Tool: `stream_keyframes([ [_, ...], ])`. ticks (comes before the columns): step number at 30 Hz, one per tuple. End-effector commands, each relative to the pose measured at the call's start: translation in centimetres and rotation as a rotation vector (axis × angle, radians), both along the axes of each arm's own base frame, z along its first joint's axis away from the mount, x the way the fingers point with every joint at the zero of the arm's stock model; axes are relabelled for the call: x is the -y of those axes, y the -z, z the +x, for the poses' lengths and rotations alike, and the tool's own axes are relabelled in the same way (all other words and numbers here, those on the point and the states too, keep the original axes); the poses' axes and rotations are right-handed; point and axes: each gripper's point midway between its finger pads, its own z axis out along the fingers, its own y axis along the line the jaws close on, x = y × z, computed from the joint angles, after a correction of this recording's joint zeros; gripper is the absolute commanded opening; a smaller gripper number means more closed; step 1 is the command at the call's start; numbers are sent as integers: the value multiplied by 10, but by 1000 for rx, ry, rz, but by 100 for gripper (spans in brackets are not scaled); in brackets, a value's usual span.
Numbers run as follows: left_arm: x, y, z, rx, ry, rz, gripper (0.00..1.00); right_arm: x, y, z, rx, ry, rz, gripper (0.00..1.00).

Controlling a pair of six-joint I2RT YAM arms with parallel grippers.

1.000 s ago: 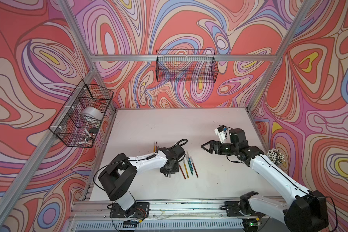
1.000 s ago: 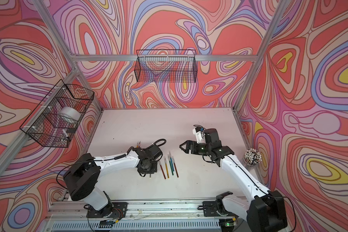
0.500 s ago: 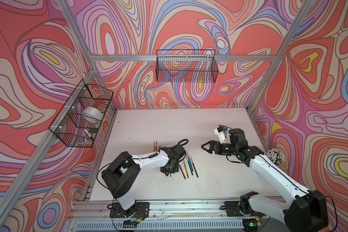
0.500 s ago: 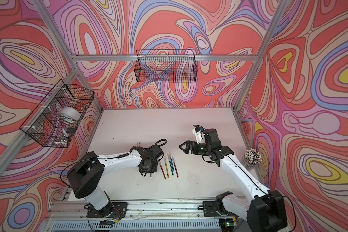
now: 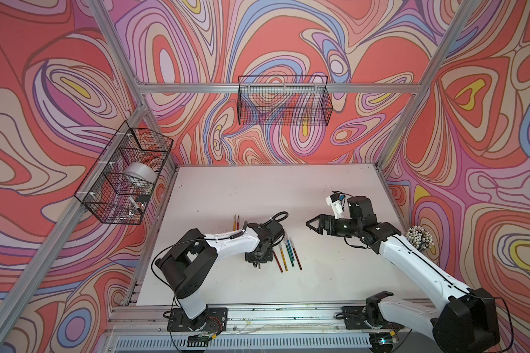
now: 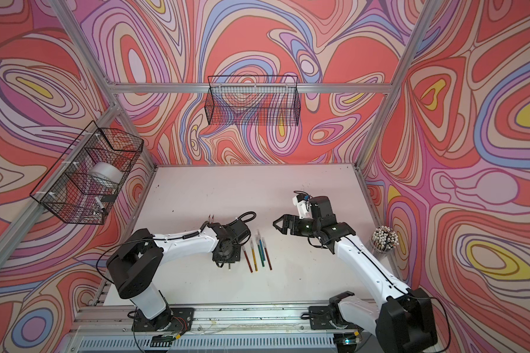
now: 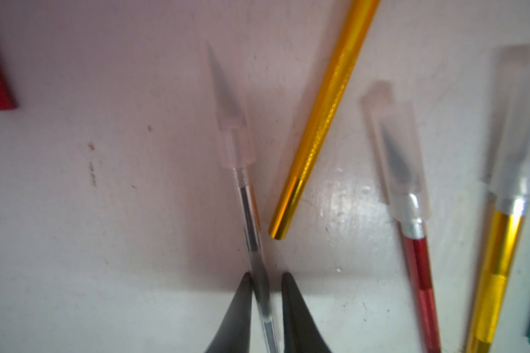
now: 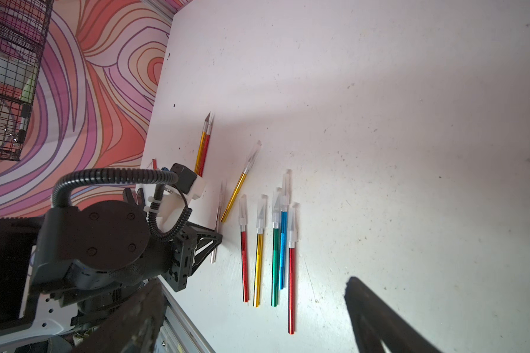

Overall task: Remove protective caps from carving knives
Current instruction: Pick up the carving knife from the center of the board.

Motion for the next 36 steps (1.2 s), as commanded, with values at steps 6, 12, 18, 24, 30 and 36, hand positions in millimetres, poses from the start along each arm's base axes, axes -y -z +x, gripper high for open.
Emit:
stream_keyframes([
  [6, -15, 9, -8, -30, -10, 84, 17, -2, 8, -1, -8, -8, -12, 94],
  [12, -19, 11, -9, -36, -19, 95, 13, -2, 8, -1, -9, -9, -14, 94],
  [18, -20, 8, -7, -34, -39, 64, 10, -3, 9, -2, -11, -12, -13, 94],
  [24, -20, -9, -3, 10, -14, 35, 10, -5, 10, -2, -15, -6, 4, 94],
  [30, -10, -35, 0, 66, 60, -73, 8, -9, 8, 5, -26, 50, 71, 93],
  [36, 28, -66, -3, 111, 230, -308, 7, -26, 1, 15, -38, 84, 192, 89],
])
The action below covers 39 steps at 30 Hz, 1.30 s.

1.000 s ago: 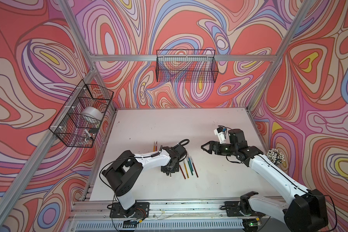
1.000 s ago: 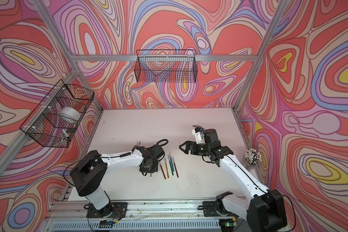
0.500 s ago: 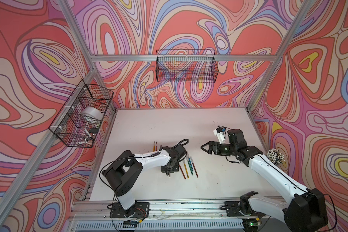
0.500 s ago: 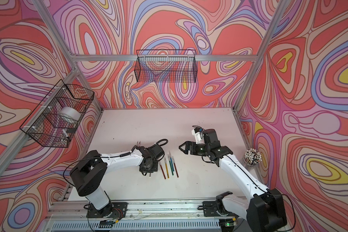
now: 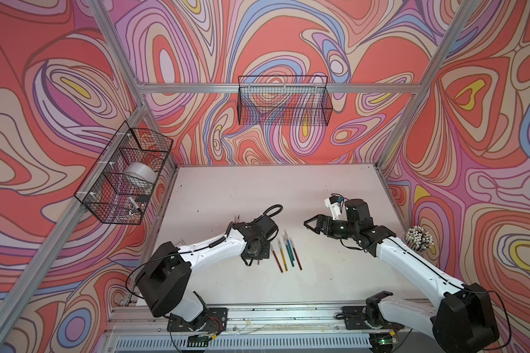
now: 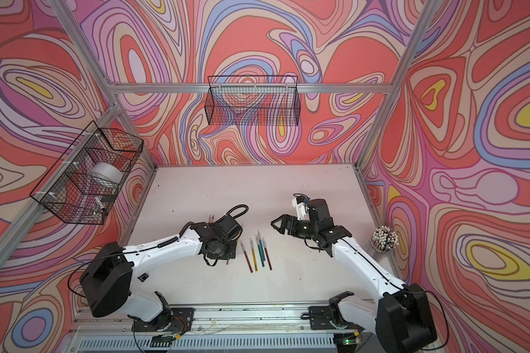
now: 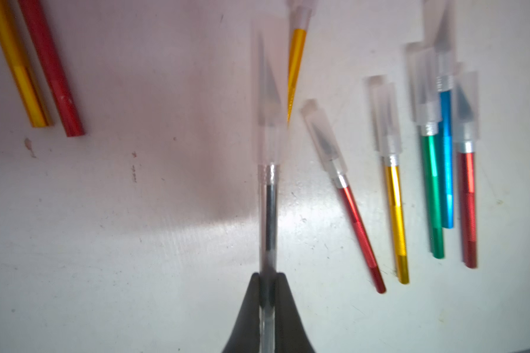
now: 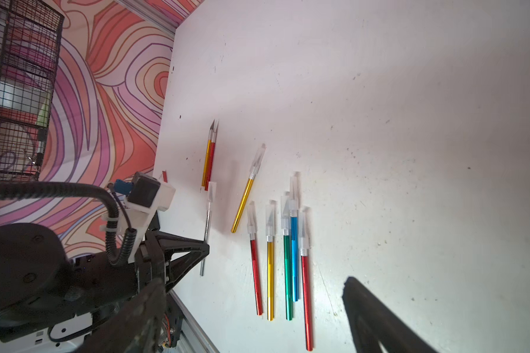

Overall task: Remove protective caps from carving knives
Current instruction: Pick up the carving knife from the center of the board, then remove the protective sleeve from the carving knife.

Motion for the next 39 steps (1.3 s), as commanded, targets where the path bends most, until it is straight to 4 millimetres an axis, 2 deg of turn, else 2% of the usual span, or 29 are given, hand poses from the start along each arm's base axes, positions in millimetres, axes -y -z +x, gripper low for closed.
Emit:
stream_keyframes([
  [1, 26, -16, -6, 23, 137, -164, 8, -16, -9, 10, 10, 22, 101, 87],
  [7, 59, -37, -6, 70, 214, -363, 8, -41, -8, 21, -10, 26, 147, 77],
  [13, 73, -37, -1, 97, 219, -431, 7, -59, 1, 26, -44, 55, 110, 69],
  [19, 75, -35, 4, 142, 225, -408, 6, -64, 15, 29, -83, 111, 13, 60],
  [30, 80, -30, 4, 161, 243, -387, 6, -84, 25, 32, -117, 121, -81, 51],
  [39, 85, -32, -3, 125, 253, -429, 6, -81, 38, 23, -118, 89, -106, 43],
])
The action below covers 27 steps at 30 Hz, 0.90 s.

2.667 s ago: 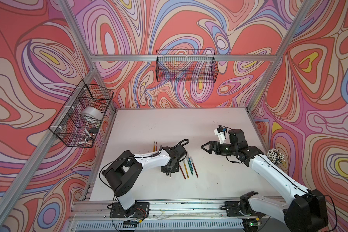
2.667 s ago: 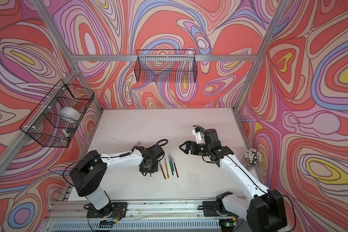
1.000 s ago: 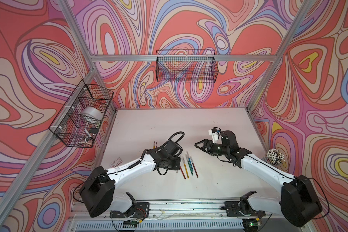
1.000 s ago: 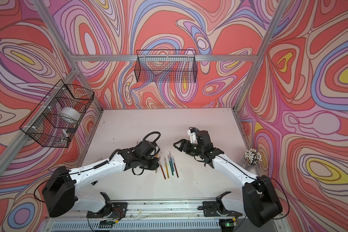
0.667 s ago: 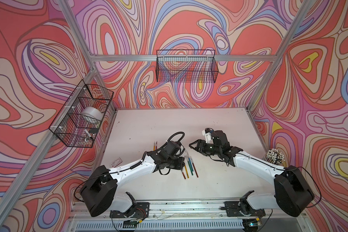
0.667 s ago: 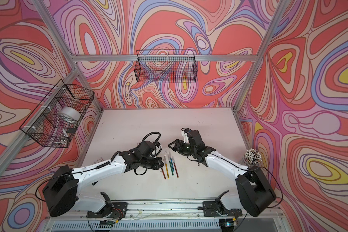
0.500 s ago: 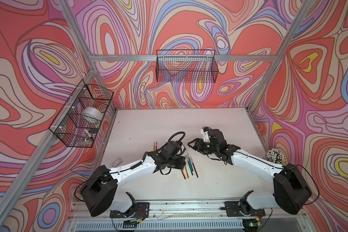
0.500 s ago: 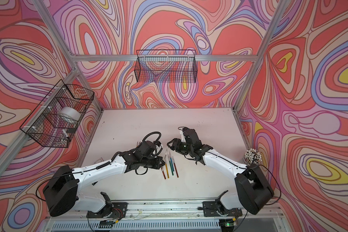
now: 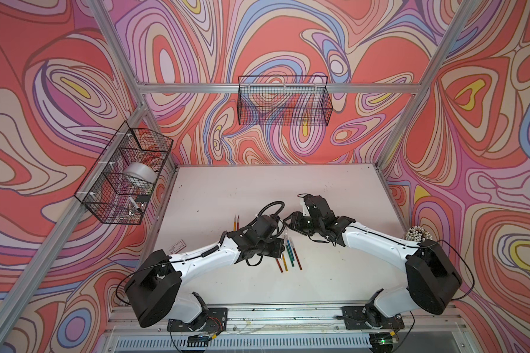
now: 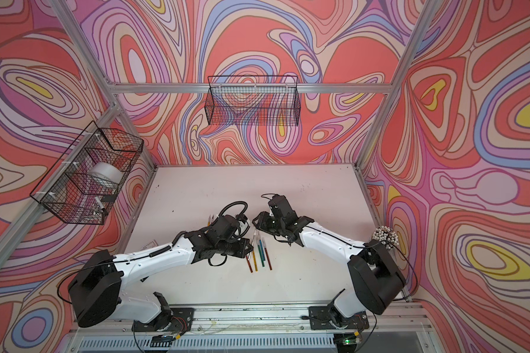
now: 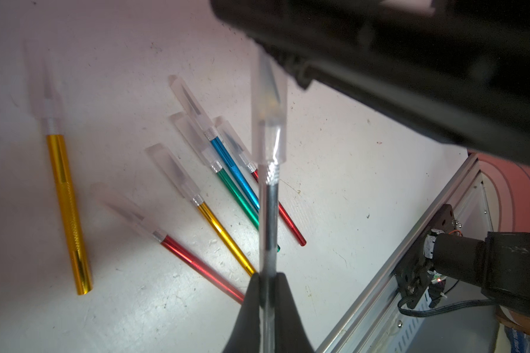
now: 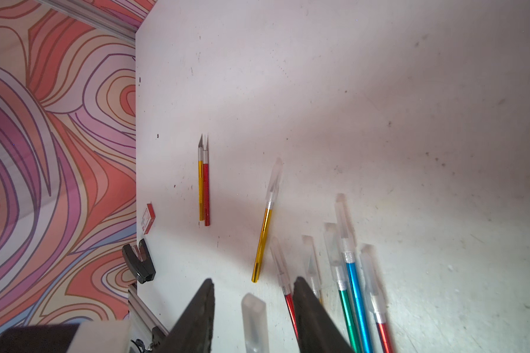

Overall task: Remove protective caps from carving knives
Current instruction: Remove the protective sleeve from the carving knife.

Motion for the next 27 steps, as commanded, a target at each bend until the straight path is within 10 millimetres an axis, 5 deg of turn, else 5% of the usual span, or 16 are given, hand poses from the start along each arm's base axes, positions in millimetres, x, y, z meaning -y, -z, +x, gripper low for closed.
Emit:
stream_keyframes([
  [1, 5, 1, -4, -18, 19, -25, 6, 3, 6, -8, 6, -28, -27, 43],
  [17, 2, -13, -8, -112, 45, -254, 6, 32, -27, -20, 56, -156, 221, 43],
  [27, 8, -23, -9, -129, 78, -343, 7, 18, -31, -20, 51, -219, 351, 36],
])
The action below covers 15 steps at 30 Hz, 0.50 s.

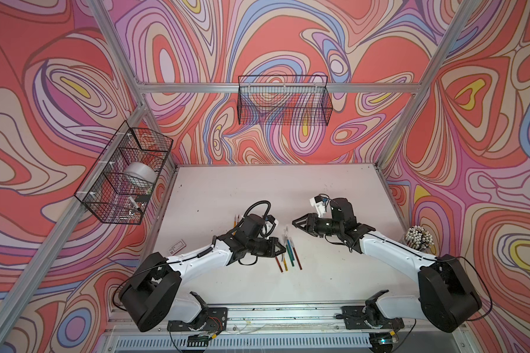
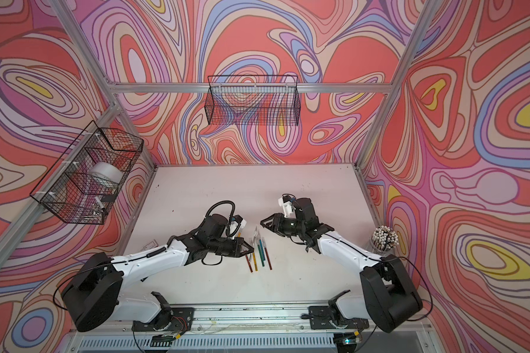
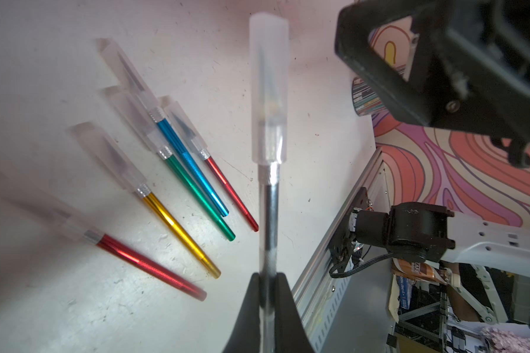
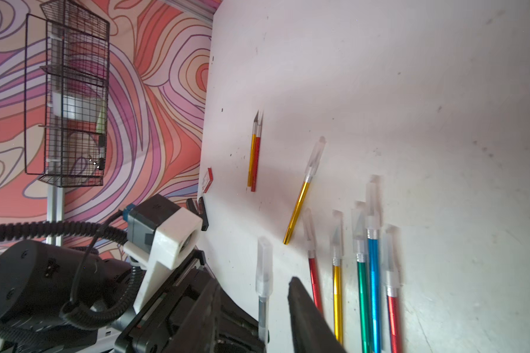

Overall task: Remove protective caps from carving knives
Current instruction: Remove the protective sleeve from the carving knife.

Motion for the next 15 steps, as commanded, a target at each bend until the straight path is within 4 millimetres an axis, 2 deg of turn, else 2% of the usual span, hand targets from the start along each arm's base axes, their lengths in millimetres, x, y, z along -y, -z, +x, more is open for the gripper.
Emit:
stream_keyframes([
  [1, 6, -12, 0, 10, 19, -63, 7, -8, -3, 2, 3, -35, 59, 36],
  [15, 12, -16, 3, 11, 32, -80, 7, -16, 3, 5, -16, -63, 66, 28],
])
